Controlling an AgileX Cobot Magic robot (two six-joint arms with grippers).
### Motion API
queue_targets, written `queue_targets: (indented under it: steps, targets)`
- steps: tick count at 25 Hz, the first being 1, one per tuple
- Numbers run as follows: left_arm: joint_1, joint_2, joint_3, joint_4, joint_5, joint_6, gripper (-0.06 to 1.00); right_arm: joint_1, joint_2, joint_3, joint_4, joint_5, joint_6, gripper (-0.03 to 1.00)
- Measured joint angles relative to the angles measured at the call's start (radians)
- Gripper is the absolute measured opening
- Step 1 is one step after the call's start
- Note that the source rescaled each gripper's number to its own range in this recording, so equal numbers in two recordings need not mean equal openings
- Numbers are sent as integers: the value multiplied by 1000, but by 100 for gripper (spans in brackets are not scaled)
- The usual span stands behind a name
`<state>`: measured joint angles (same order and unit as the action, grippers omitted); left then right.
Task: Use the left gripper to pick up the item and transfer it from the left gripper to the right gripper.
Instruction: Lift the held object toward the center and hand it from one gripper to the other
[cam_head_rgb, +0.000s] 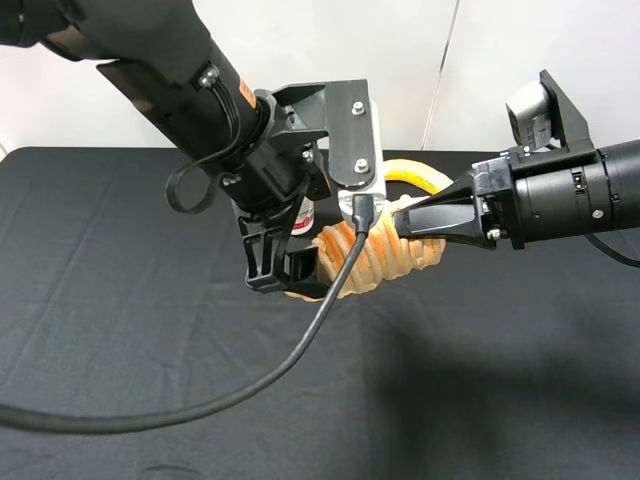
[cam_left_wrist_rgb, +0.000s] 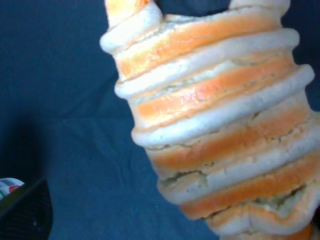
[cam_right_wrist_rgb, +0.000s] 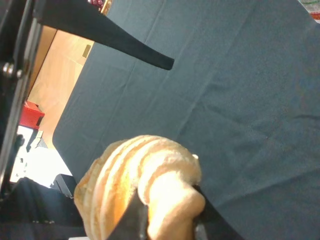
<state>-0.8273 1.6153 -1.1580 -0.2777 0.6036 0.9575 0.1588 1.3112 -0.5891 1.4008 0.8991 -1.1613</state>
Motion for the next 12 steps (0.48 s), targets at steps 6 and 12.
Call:
queue_targets:
  steps: [6,12]
  targets:
    - [0,-50,0,48,7,-42,100,0,0,0,3,0,0,3]
    - [0,-150,0,156,76,-206,100,0,1,0,1,1,0,3]
